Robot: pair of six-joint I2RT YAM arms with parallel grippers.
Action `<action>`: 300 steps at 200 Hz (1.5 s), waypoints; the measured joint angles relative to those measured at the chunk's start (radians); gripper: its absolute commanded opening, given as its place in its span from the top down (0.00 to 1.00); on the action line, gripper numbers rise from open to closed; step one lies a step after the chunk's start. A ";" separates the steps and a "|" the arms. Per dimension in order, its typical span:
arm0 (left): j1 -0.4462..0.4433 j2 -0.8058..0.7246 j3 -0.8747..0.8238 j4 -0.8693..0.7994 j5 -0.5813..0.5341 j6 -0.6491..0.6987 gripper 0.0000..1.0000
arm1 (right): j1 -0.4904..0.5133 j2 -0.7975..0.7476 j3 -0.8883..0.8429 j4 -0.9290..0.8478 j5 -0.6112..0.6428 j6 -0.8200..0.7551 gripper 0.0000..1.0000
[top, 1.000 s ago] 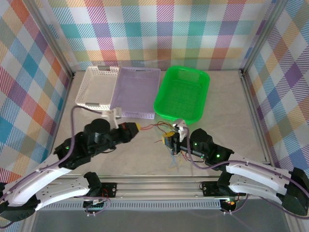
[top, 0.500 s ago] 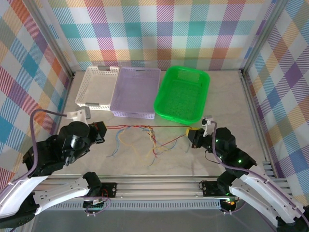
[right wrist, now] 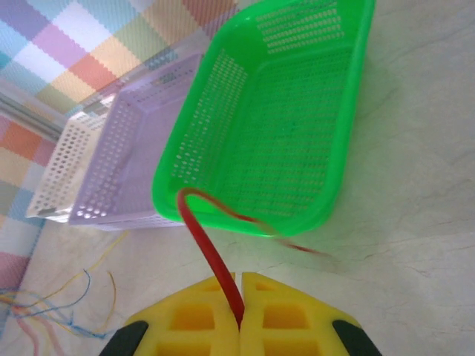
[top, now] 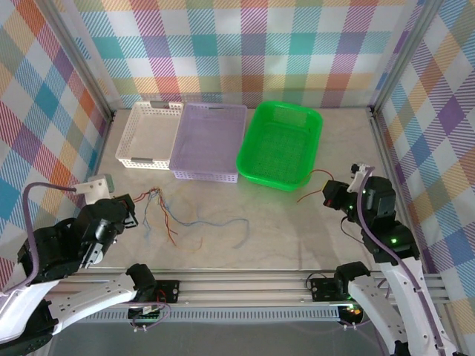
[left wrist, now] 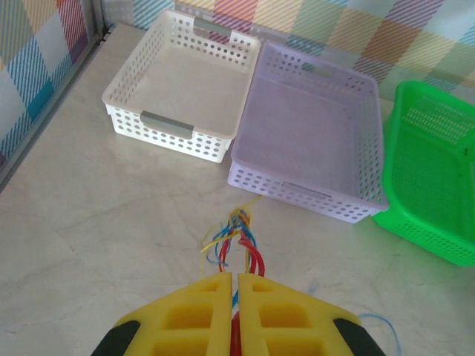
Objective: Untangle the cables
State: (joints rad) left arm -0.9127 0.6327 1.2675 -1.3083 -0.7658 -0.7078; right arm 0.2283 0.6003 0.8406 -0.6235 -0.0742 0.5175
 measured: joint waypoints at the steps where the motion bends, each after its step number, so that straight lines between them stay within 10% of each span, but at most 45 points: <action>1: 0.000 0.000 -0.002 0.001 0.000 0.000 1.00 | 0.000 0.002 0.002 -0.002 -0.002 0.000 1.00; 223: 0.000 0.339 -0.045 0.539 0.385 0.129 1.00 | -0.001 1.051 0.620 0.143 -0.103 -0.104 1.00; 268: 0.000 0.359 -0.045 0.562 0.418 0.127 1.00 | -0.001 1.157 0.678 0.116 -0.084 -0.125 0.59; 300: 0.000 0.360 -0.046 0.585 0.429 0.125 1.00 | -0.001 1.120 0.675 0.121 -0.090 -0.134 0.49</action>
State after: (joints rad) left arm -0.9127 0.9924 1.2217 -0.7231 -0.3367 -0.5827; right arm 0.2276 1.7203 1.5154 -0.5022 -0.1646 0.3832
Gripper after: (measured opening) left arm 0.070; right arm 0.485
